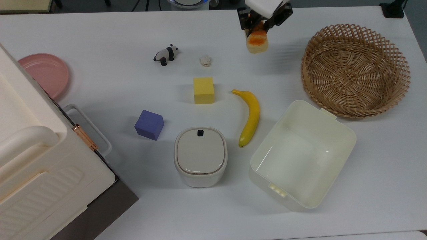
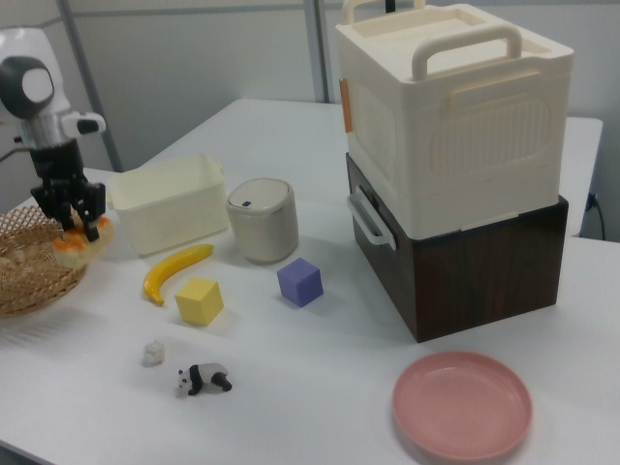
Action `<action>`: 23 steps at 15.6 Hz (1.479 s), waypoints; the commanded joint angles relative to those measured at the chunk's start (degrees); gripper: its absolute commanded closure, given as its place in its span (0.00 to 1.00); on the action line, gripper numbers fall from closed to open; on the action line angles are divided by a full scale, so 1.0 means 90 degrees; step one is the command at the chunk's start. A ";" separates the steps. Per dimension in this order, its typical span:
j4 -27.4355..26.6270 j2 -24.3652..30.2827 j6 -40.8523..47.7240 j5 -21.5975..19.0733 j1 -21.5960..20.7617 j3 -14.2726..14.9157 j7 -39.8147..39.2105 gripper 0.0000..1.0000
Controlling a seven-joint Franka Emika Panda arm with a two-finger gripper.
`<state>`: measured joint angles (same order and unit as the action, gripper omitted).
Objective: Put the bread in the basket
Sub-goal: 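Lift the bread roll and carry it over the wicker basket, then lower the bread roll into the basket and open the gripper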
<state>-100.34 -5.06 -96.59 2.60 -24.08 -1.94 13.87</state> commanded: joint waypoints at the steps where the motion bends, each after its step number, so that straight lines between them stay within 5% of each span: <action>1: 0.1088 -0.0618 0.0419 -0.0005 -0.0215 -0.0029 0.0273 0.54; 6: 0.2007 -0.1653 0.0390 0.0014 -0.1386 0.0302 0.0977 0.53; 14: 0.2214 -0.2347 -0.0615 0.0005 -0.2139 0.0303 0.1739 0.47; 17: 0.2214 -0.2582 -0.1131 0.0014 -0.2227 0.0274 0.2256 0.37; 20: 0.2214 -0.2602 -0.1241 0.0014 -0.2247 0.0274 0.2355 0.00; 23: 0.2214 -0.2583 -0.1173 0.0024 -0.2266 0.0283 0.2355 0.00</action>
<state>-81.68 -28.15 -107.59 2.60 -43.10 -0.70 33.95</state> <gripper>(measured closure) 0.128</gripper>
